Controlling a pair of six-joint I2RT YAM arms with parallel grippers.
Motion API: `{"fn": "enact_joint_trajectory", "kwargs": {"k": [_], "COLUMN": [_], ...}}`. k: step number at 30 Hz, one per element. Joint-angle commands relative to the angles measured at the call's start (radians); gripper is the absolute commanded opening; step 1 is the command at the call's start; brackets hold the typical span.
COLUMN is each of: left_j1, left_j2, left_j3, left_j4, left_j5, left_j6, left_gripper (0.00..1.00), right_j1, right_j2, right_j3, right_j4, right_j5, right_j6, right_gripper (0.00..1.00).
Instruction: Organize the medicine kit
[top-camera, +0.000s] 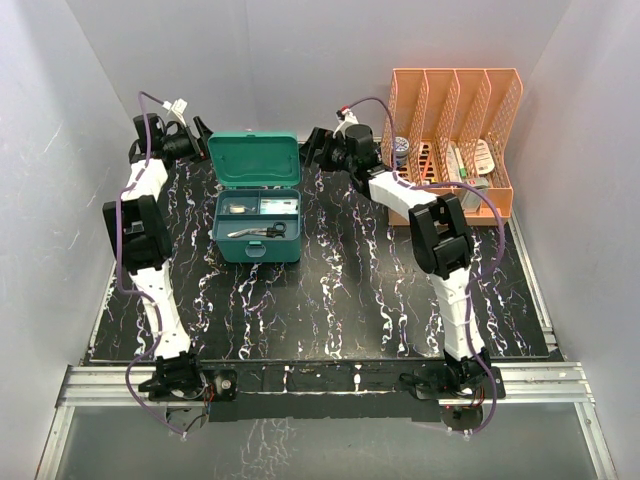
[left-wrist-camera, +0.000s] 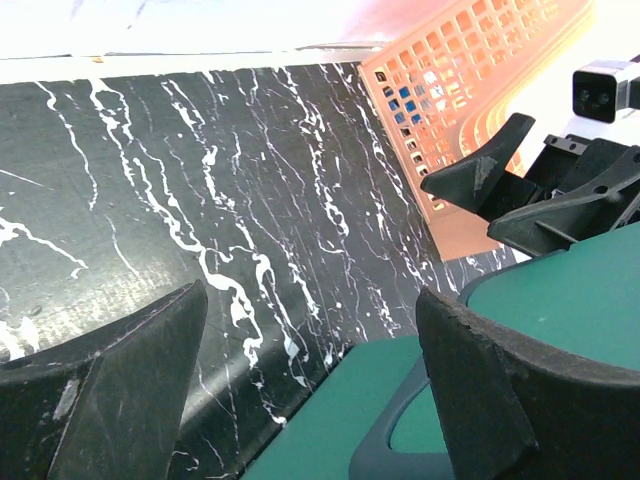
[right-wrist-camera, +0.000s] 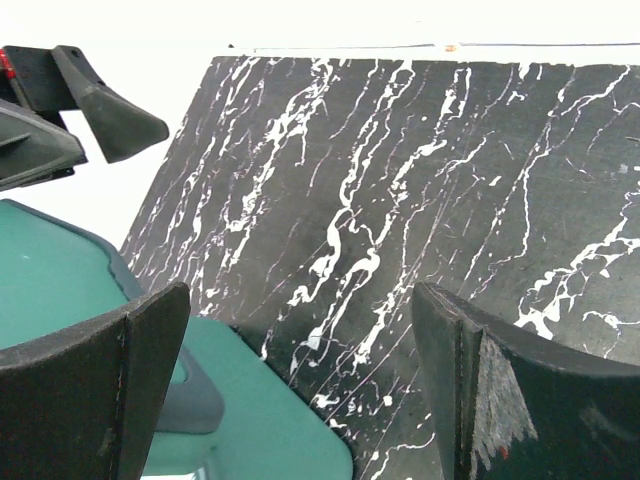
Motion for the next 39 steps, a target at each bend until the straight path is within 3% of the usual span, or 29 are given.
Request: {"fn": "enact_joint_trajectory", "kwargs": {"k": [1, 7, 19, 30, 39], "left_j1": [-0.005, -0.005, -0.005, -0.003, -0.003], "left_j2": [-0.111, -0.205, -0.399, -0.395, -0.392], "left_j3": [-0.031, -0.106, -0.306, -0.335, -0.344], "left_j4": [-0.008, -0.088, -0.443, -0.628, -0.824], "left_j5": [0.076, 0.115, 0.131, 0.017, -0.005], "left_j6": [-0.004, 0.064, 0.43, 0.681, 0.851], "left_gripper": [0.83, 0.83, 0.83, 0.83, 0.82], "right_j1": [0.015, 0.017, 0.047, 0.076, 0.117], "right_j2": [-0.125, -0.222, -0.462, -0.67, -0.708], "right_j3": [-0.034, -0.116, -0.337, -0.578, -0.612], "right_j4": [0.072, 0.045, -0.124, -0.21, -0.283], "right_j5": [-0.031, -0.038, -0.034, 0.092, 0.142], "right_j6": [-0.028, -0.058, -0.168, -0.108, -0.084], "right_gripper": [0.92, 0.92, 0.91, 0.91, 0.91]}}
